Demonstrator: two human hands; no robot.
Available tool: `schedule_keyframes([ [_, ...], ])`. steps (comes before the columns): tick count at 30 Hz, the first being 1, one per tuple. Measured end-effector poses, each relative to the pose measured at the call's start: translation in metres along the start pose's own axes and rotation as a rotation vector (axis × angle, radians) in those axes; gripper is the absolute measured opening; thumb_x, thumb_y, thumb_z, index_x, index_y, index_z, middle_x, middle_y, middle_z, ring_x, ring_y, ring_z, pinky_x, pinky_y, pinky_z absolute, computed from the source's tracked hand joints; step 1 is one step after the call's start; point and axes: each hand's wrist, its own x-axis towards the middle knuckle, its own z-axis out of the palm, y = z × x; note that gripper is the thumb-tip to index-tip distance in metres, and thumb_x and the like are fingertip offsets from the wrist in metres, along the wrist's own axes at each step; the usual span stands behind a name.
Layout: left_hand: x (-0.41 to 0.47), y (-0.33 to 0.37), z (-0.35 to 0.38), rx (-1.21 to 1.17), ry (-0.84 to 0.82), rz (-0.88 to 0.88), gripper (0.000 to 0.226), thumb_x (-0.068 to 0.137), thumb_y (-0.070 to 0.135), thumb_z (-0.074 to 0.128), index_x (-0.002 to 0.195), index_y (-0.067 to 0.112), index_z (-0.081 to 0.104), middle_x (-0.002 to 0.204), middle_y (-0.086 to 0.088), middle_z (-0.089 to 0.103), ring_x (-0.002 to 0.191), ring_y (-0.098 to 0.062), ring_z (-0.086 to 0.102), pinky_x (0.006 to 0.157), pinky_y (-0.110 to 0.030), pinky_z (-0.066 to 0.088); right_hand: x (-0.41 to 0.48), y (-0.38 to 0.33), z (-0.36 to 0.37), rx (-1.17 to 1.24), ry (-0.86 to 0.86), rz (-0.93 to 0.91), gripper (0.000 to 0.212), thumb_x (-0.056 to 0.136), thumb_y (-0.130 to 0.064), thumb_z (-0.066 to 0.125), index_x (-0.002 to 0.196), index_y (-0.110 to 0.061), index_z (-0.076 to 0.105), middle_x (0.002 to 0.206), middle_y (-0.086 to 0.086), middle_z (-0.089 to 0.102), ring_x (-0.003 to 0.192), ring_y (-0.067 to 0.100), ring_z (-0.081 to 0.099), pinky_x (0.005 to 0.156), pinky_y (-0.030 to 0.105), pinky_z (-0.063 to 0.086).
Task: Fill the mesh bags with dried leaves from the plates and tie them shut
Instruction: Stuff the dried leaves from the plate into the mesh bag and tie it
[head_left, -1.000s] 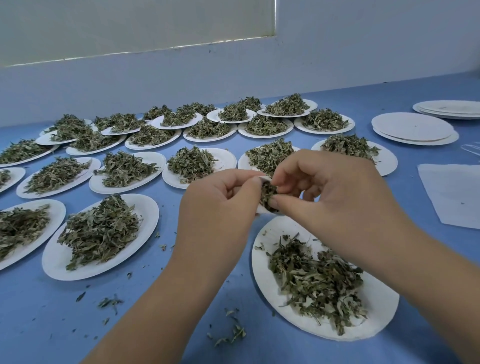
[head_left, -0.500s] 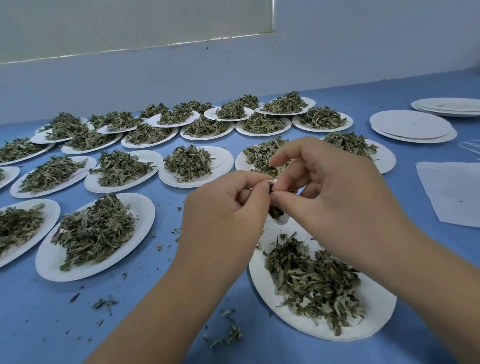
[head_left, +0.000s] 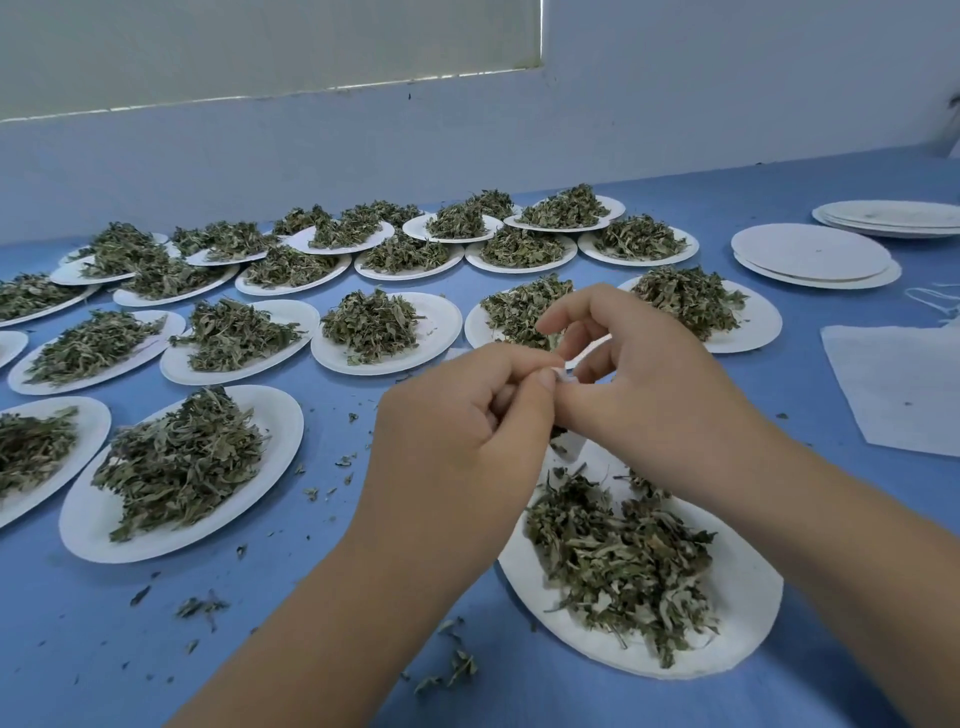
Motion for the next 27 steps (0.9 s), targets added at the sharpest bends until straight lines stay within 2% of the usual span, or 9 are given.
schedule_keyframes([
  [4, -0.005, 0.002, 0.004, 0.096, -0.001, 0.067, 0.02, 0.086, 0.015, 0.059, 0.087, 0.029, 0.073, 0.06, 0.003, 0.054, 0.047, 0.002, 0.042, 0.047, -0.003, 0.027, 0.001, 0.001, 0.004, 0.007, -0.093, 0.027, 0.031, 0.063, -0.029, 0.055, 0.093, -0.027, 0.062, 0.09, -0.007, 0.063, 0.068, 0.015, 0.061, 0.051, 0.026, 0.044],
  [7, -0.004, 0.0, 0.004, 0.135, 0.014, 0.061, 0.019, 0.086, 0.016, 0.058, 0.087, 0.027, 0.074, 0.062, 0.002, 0.053, 0.046, 0.001, 0.041, 0.046, -0.004, 0.026, 0.0, 0.001, 0.002, -0.009, -0.115, 0.0, 0.032, 0.061, -0.039, 0.049, 0.087, -0.028, 0.065, 0.085, -0.01, 0.065, 0.056, 0.002, 0.057, 0.046, 0.017, 0.039],
  [10, 0.0, -0.002, -0.001, 0.09, 0.036, -0.012, 0.019, 0.088, 0.02, 0.057, 0.082, 0.031, 0.071, 0.055, 0.0, 0.051, 0.042, -0.002, 0.04, 0.043, -0.005, 0.024, 0.001, 0.003, -0.007, 0.022, -0.175, 0.017, 0.021, 0.076, -0.045, 0.059, 0.093, -0.035, 0.066, 0.094, -0.016, 0.066, 0.066, -0.001, 0.064, 0.058, 0.018, 0.047],
  [13, 0.003, -0.003, -0.005, 0.035, 0.063, -0.086, 0.024, 0.091, 0.018, 0.06, 0.077, 0.035, 0.07, 0.051, 0.001, 0.051, 0.042, -0.002, 0.04, 0.042, -0.006, 0.025, 0.002, 0.005, -0.018, 0.047, -0.305, 0.076, 0.032, 0.076, -0.053, 0.067, 0.107, -0.046, 0.061, 0.108, -0.022, 0.063, 0.084, 0.002, 0.068, 0.077, 0.032, 0.054],
  [17, 0.003, -0.002, -0.006, -0.038, 0.082, -0.143, 0.026, 0.09, 0.016, 0.062, 0.073, 0.034, 0.071, 0.052, -0.001, 0.053, 0.043, -0.003, 0.042, 0.041, -0.007, 0.029, -0.002, 0.001, -0.017, 0.089, -0.43, 0.066, 0.048, 0.072, -0.033, 0.073, 0.114, -0.05, 0.057, 0.114, -0.018, 0.06, 0.076, 0.01, 0.07, 0.074, 0.038, 0.058],
  [19, 0.003, -0.001, -0.004, -0.04, 0.062, -0.135, 0.025, 0.09, 0.017, 0.062, 0.075, 0.035, 0.072, 0.049, 0.004, 0.052, 0.042, -0.003, 0.041, 0.041, -0.007, 0.027, -0.004, 0.001, -0.012, 0.116, -0.381, 0.019, 0.043, 0.073, -0.022, 0.07, 0.109, -0.044, 0.063, 0.106, -0.016, 0.063, 0.066, 0.006, 0.067, 0.06, 0.021, 0.054],
  [21, 0.001, 0.001, -0.002, -0.037, 0.026, -0.107, 0.025, 0.09, 0.015, 0.062, 0.078, 0.035, 0.072, 0.046, 0.006, 0.048, 0.04, -0.002, 0.04, 0.041, -0.005, 0.024, -0.004, 0.001, -0.008, 0.135, -0.281, -0.018, 0.03, 0.074, -0.012, 0.066, 0.096, -0.033, 0.068, 0.083, -0.017, 0.067, 0.052, -0.001, 0.059, 0.048, 0.009, 0.041],
  [24, -0.001, 0.003, 0.001, 0.01, -0.023, -0.026, 0.03, 0.087, 0.016, 0.062, 0.078, 0.044, 0.065, 0.053, 0.0, 0.052, 0.043, -0.001, 0.042, 0.044, -0.004, 0.026, -0.002, 0.002, -0.002, 0.169, -0.2, -0.014, 0.02, 0.073, -0.001, 0.058, 0.083, -0.016, 0.068, 0.048, -0.017, 0.057, 0.038, 0.0, 0.051, 0.038, 0.011, 0.035],
  [27, -0.002, 0.002, 0.004, 0.049, -0.043, 0.001, 0.025, 0.084, 0.017, 0.059, 0.081, 0.04, 0.068, 0.054, -0.003, 0.052, 0.045, -0.002, 0.041, 0.046, -0.005, 0.027, 0.0, 0.006, 0.002, 0.047, -0.167, -0.02, 0.022, 0.068, -0.001, 0.057, 0.081, -0.015, 0.067, 0.046, -0.014, 0.053, 0.037, 0.002, 0.044, 0.036, 0.012, 0.031],
])
